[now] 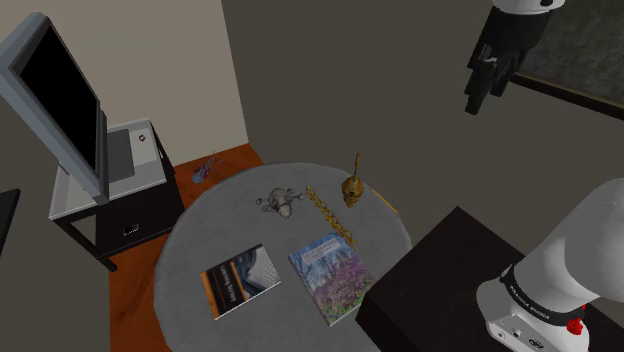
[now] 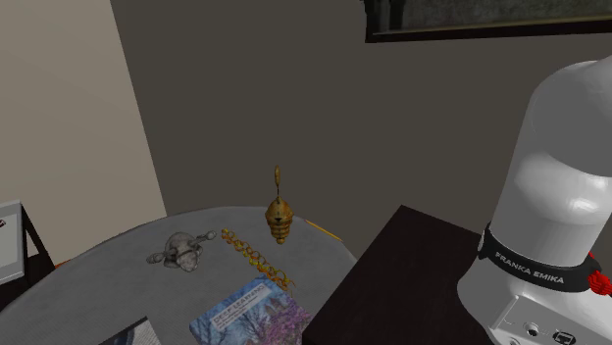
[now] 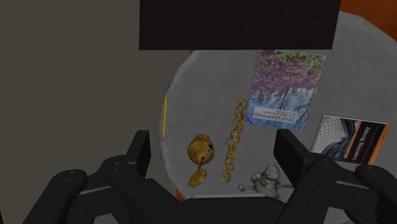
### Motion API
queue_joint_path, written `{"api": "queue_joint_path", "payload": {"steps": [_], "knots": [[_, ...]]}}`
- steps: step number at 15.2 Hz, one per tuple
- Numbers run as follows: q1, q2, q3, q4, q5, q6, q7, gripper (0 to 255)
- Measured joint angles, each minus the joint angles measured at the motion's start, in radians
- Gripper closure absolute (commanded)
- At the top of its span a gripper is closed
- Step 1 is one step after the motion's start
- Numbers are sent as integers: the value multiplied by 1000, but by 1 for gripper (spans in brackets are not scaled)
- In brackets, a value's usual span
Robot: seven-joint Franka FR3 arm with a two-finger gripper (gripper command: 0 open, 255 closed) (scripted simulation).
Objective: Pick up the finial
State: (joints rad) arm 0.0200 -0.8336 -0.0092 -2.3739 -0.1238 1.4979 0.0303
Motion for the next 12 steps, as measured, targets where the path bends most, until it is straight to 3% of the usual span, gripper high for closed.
{"api": "queue_joint_path", "payload": {"steps": [3, 12], "knots": [[3, 19, -20, -20, -9, 43, -26, 0], [32, 218, -150, -105, -46, 359, -209, 0]]}}
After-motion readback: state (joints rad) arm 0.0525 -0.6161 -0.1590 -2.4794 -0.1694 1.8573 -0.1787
